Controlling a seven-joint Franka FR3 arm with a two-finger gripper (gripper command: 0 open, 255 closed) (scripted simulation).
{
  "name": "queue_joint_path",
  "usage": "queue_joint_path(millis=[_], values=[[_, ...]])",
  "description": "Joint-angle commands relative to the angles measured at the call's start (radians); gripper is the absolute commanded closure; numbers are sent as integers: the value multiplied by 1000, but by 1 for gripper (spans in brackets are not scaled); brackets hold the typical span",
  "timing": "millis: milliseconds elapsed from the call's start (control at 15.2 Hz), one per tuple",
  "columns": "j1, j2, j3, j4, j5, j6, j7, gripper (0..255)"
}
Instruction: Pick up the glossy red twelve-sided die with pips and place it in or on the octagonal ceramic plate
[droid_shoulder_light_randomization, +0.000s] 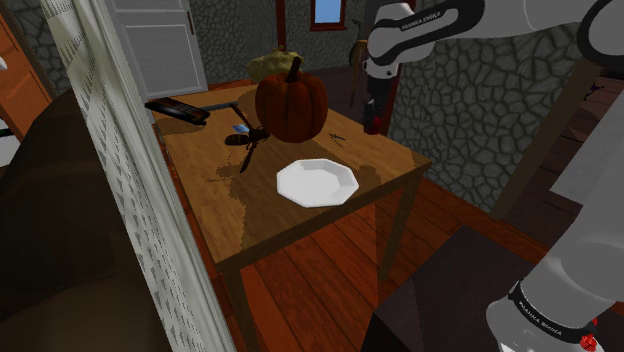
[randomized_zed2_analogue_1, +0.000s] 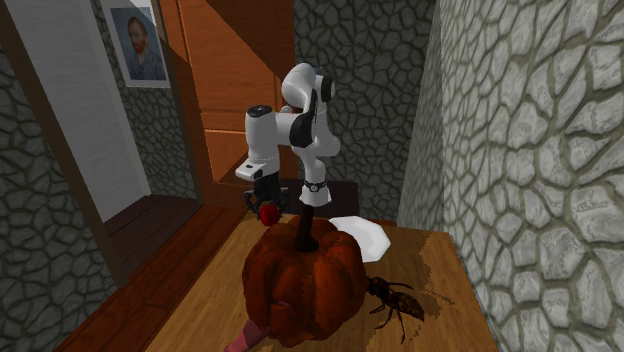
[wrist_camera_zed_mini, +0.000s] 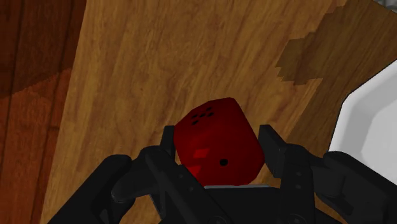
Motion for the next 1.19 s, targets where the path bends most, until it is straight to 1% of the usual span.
queue_joint_path(millis=[0,528,858,1122], values=[[13,-11,9,-8,-2,-3,23,255],[114,-67,90,-82,-14,16,207,255],[175,-72,143,-90,-19,19,324,255],[225,-60,186,-75,-23,16,418,255]])
